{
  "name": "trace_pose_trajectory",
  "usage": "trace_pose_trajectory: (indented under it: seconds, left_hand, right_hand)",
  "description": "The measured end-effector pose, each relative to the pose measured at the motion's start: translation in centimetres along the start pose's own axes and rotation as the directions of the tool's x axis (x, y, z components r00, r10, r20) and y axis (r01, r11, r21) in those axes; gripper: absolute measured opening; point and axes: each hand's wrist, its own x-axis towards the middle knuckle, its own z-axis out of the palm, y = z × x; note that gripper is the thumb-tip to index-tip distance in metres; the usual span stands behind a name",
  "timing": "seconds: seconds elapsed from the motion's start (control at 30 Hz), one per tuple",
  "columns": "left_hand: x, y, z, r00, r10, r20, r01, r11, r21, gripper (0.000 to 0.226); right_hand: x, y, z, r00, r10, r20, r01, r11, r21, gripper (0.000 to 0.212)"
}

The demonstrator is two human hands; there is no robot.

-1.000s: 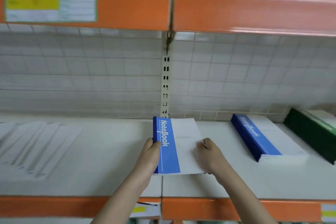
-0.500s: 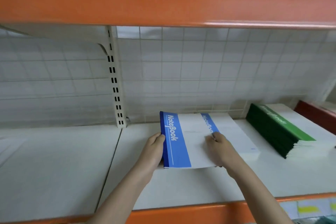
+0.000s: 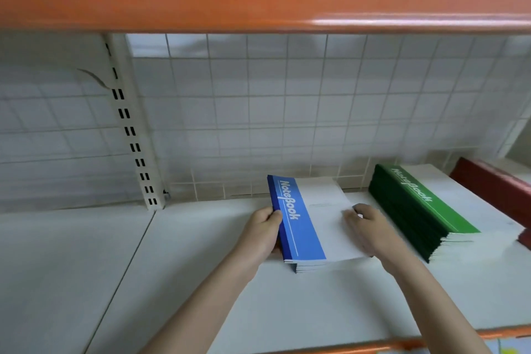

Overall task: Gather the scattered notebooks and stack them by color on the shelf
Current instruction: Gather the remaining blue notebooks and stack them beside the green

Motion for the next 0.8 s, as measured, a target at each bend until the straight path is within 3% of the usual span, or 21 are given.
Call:
trace_pose_trajectory:
  seconds: [0.5, 0.67, 0.8]
  left_hand:
    - [2.7, -1.1, 3.1, 0.984, 0.144, -0.103, -0.115, 0.963, 0.246, 0.02]
    - [3.3, -1.9, 3.3, 0.959, 0.22, -0.178, -0.162, 0.944, 0.288, 0.018]
    - [3.4, -2.6, 3.4, 0.934, 0.28, -0.223, -0.208, 0.932, 0.297, 0.015]
  right_hand:
    - [2.4, 2.2, -2.5, 0.984, -0.157, -0.08, 0.147, 0.982, -0.117, 0.035]
    - [2.5, 2.8, -2.2, 0.984, -0.177, -0.024, 0.177, 0.984, 0.008, 0.033]
    - [2.5, 3.0, -2.2, 0.978, -0.206, -0.016, 0.207, 0.977, 0.051, 0.017]
